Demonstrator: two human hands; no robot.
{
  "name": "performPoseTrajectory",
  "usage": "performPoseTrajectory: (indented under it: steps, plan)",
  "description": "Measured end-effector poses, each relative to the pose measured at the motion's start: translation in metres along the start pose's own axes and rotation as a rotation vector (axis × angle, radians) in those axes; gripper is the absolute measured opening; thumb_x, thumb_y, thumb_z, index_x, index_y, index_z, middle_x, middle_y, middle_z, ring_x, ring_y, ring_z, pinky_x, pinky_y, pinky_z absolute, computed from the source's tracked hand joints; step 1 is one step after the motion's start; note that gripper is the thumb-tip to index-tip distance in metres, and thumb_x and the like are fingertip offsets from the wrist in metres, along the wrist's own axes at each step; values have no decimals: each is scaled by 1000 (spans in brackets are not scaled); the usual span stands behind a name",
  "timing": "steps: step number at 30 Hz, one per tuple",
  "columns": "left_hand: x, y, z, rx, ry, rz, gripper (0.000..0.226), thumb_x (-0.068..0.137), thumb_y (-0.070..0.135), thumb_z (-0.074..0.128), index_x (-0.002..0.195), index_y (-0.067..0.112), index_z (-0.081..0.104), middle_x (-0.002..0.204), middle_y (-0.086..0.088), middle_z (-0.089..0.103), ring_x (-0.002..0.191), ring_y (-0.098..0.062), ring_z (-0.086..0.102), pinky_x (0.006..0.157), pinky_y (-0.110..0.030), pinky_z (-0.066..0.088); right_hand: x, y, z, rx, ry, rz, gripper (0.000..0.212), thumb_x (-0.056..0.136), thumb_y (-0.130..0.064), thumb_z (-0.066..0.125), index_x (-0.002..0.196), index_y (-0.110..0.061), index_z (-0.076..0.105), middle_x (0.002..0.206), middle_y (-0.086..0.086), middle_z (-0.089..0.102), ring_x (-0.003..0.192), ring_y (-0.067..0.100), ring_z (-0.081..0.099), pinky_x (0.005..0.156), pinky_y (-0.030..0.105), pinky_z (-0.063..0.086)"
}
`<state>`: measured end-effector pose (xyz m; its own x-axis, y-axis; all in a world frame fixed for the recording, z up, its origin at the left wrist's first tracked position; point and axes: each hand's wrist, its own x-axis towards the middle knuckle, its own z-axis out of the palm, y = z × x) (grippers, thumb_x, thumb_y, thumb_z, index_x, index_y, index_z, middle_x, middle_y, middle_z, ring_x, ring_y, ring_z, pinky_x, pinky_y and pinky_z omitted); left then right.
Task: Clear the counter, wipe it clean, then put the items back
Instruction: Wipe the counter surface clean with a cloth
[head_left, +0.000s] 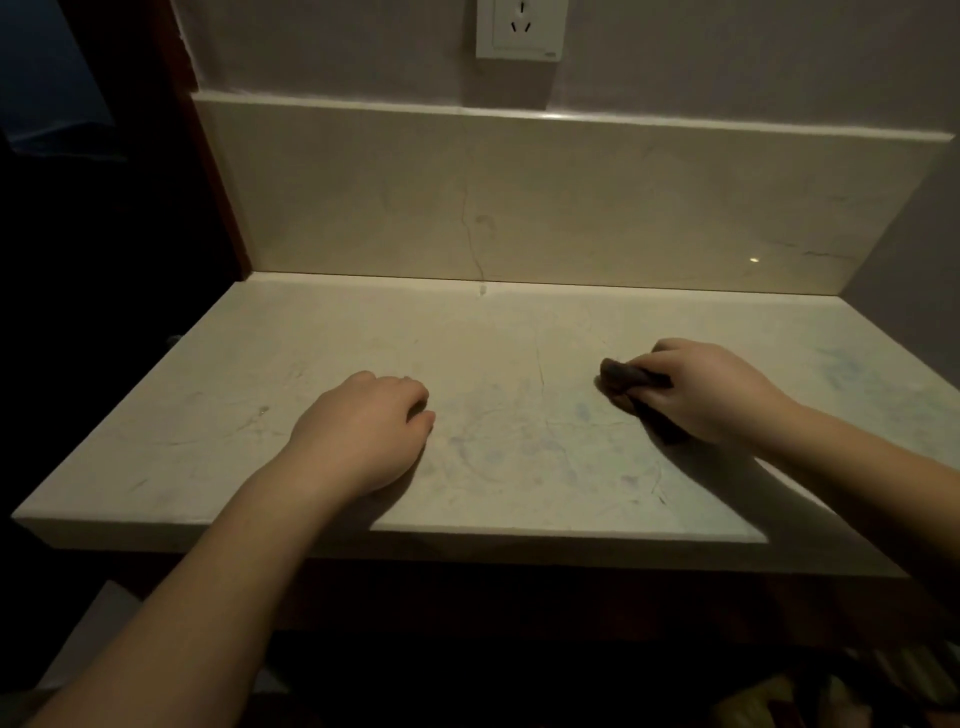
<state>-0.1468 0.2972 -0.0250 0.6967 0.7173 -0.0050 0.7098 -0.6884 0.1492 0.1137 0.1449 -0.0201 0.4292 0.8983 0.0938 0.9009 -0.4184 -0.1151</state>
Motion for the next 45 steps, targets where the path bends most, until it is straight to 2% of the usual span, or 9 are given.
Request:
performPoseTrajectory:
  steps: [9,14,19,24,29,33,37,40,45]
  plan:
    - [2,-4,-2,0,-34,-11,33,101,30,32,123,29,57,101,-1,48,88,-21,52,77,-34,46,-9,-83,15,20,9,-253,29,97,-39,48,117,-28,65,97,-5,52,83,16,49,67,29,35]
    - [1,-4,-1,26,-39,16,32,101,30,31,123,28,55,101,-2,50,89,-22,53,78,-35,48,-67,-90,2,109,-79,-452,50,90,-64,28,113,-39,65,94,-9,54,80,13,55,63,30,43]
    - [2,-4,-4,38,-35,16,28,102,29,33,120,26,54,95,0,47,84,-20,50,68,-32,42,-23,-82,5,91,-76,-414,28,93,-43,52,116,-35,66,97,-10,53,85,10,52,67,28,39]
    - [3,0,-6,56,-38,2,23,99,32,41,115,24,54,85,3,47,78,-16,49,56,-28,35,57,-84,25,97,9,-263,28,93,-28,55,118,-26,67,105,0,58,98,23,55,72,28,33]
    - [2,-2,-4,48,-16,15,24,100,30,40,118,25,54,91,2,50,81,-18,51,61,-29,40,12,-86,17,173,-66,-438,27,93,-36,56,117,-32,67,96,-8,55,85,12,53,69,26,37]
    - [3,-6,-4,35,-13,16,25,99,29,38,116,25,56,92,0,51,83,-20,52,62,-31,39,-48,-79,9,152,-125,-579,42,91,-60,36,106,-38,68,91,-10,55,76,6,54,61,25,43]
    - [5,-4,-2,38,-7,0,23,100,31,39,114,25,55,91,1,51,82,-19,51,59,-30,36,-30,-77,10,135,-109,-610,33,92,-48,46,112,-35,68,96,-8,58,79,8,54,62,24,41]
    - [7,-3,-3,30,-14,-18,21,99,34,42,114,26,55,93,1,53,84,-19,52,61,-30,38,20,-77,19,99,-17,-479,29,96,-35,52,121,-30,65,100,-5,56,86,15,53,67,27,35]
    - [5,-1,-3,31,-44,-36,24,97,39,44,116,27,54,96,0,53,86,-21,53,67,-32,45,40,-78,18,81,-16,-398,28,96,-35,52,119,-29,66,100,-3,56,91,20,56,69,30,38]
